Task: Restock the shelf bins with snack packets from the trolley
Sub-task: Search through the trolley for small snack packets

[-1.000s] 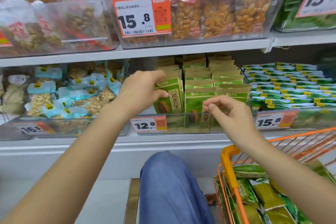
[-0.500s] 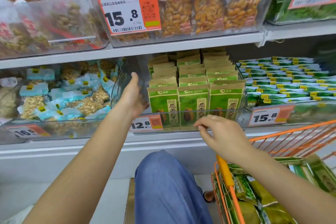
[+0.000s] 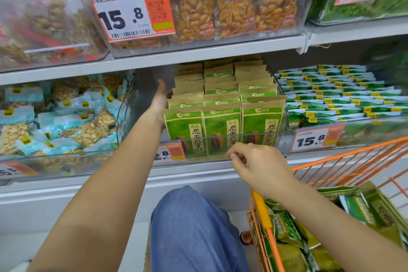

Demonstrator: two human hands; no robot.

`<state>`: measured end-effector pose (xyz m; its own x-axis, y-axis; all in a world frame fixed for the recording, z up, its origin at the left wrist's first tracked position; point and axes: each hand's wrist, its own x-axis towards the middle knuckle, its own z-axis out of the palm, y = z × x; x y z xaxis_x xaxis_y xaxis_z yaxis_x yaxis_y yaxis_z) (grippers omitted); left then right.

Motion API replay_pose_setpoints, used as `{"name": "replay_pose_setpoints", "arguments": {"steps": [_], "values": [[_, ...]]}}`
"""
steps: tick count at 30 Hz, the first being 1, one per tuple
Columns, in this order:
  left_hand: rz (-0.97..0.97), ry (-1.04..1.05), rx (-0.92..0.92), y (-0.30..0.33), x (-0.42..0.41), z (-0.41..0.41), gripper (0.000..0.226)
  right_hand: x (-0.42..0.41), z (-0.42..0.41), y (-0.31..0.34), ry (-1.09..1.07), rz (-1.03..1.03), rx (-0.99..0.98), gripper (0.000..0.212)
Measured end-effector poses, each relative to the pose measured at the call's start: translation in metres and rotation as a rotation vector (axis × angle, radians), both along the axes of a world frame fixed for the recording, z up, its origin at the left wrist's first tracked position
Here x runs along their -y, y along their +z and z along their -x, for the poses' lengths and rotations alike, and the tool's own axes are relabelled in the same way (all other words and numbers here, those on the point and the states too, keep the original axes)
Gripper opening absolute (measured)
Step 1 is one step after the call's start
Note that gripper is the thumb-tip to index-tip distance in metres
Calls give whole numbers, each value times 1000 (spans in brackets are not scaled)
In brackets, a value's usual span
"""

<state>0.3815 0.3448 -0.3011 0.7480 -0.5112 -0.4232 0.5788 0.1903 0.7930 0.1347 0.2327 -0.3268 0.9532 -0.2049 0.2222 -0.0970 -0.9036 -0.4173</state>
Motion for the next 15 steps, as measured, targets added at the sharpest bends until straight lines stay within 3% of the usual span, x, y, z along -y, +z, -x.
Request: {"name": "replay_pose_setpoints", "arguments": {"steps": [3,5,9,12,15], "values": [[2,197,142,19,-10,8,51,10,11,6,70,-13,113,32],[-60,294,328,33,-23,14,35,30,30,9,50,9,174,29],[-353,331,982,49,-35,78,31,86,74,12,-25,61,120,28],[-284,140,1293,56,-2,158,20,121,97,16,-106,145,131,25],[-342,-271,1578,47,50,204,19,146,110,14,-204,223,226,31]]}}
